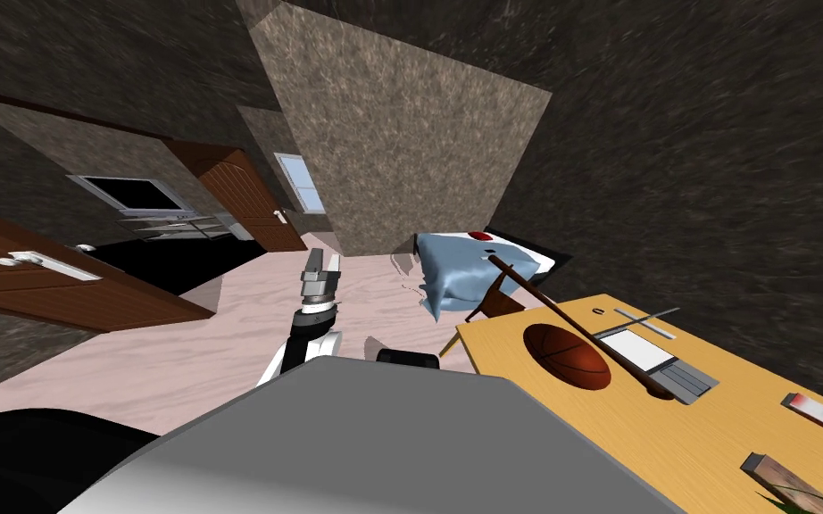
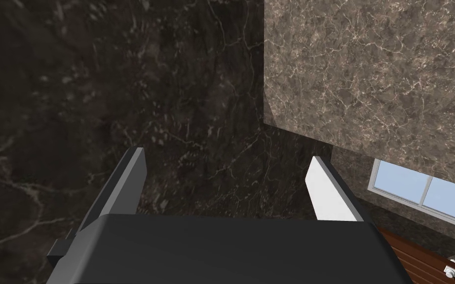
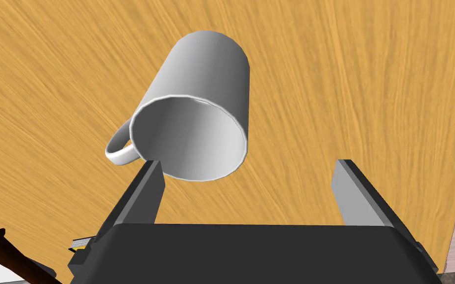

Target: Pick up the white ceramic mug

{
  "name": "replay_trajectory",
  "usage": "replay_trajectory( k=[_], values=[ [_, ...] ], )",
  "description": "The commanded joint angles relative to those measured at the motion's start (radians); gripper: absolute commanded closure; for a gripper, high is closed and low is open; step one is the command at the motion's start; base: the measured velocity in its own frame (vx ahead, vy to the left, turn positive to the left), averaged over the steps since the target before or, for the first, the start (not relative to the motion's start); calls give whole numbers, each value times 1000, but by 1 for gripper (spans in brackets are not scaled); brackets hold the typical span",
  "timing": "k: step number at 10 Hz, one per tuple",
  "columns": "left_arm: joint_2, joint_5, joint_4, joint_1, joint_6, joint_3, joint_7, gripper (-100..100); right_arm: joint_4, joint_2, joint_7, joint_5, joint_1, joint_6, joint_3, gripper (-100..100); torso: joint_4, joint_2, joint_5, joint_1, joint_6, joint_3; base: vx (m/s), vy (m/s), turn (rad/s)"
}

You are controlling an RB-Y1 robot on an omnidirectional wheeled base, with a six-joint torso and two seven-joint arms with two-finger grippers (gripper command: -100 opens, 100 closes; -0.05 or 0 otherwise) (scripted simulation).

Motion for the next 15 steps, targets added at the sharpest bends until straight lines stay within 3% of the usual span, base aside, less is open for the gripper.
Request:
replay_trajectory(
  k=[1, 2, 4, 5, 6, 10, 11, 12, 13, 14, 15],
  values=[
    [0, 0, 0, 0, 0, 0, 0, 0, 0, 0, 0, 0, 0, 0, 0, 0, 0, 0, 0, 0, 0, 0, 5, -17, 2],
    [0, 0, 0, 0, 0, 0, 0, 0, 11, 32, 7, 8, -12, 19, 1, -100, 0, 1, 1, 5, 0, 1, -1, -32, 69],
    [0, 0, 0, 0, 0, 0, 0, 0, 22, 65, 13, 17, -25, 38, 3, -100, 1, 2, 1, 5, 0, 1, -1, -39, 59],
    [0, 0, 0, 0, 0, 0, 0, 0, 32, 57, 9, 17, -30, 23, 6, -100, 1, 3, 1, 5, 0, 2, 0, -18, 12],
    [0, 0, 0, 0, 0, 0, 0, 0, 33, 59, 10, 18, -31, 24, 6, 100, 1, 3, 2, 6, 0, 2, 0, 0, 0],
    [0, 0, 0, 0, 0, 0, 0, 0, 32, 59, 9, 17, -30, 22, 6, 100, 1, 3, -1, 1, -1, 2, 0, 0, 0],
    [0, 0, 0, 0, 0, 0, 0, 0, 32, 59, 9, 17, -30, 22, 6, 0, 1, 3, -1, 1, -1, 2, 0, 0, 0],
    [0, 0, 0, 0, 0, 0, 0, 0, 9, 26, 5, 7, -10, 15, 1, 100, 1, 3, -1, 1, -1, 2, 2, 26, -70],
    [0, 0, 0, 0, 0, 0, 0, 0, 2, 6, 1, 2, -2, 4, 0, 100, 0, 3, 0, 3, 0, 2, 4, 43, -92],
    [0, 0, 0, 0, 0, 0, 0, 0, 22, 26, 7, 7, -16, 7, 2, 100, 0, 3, 0, 4, 0, 2, 1, 19, -22],
    [0, 0, 0, 0, 0, 0, 0, 0, 25, 25, 7, 7, -16, 2, 3, 0, 1, 3, -1, 3, -1, 2, 0, 0, 0]
  ],
)
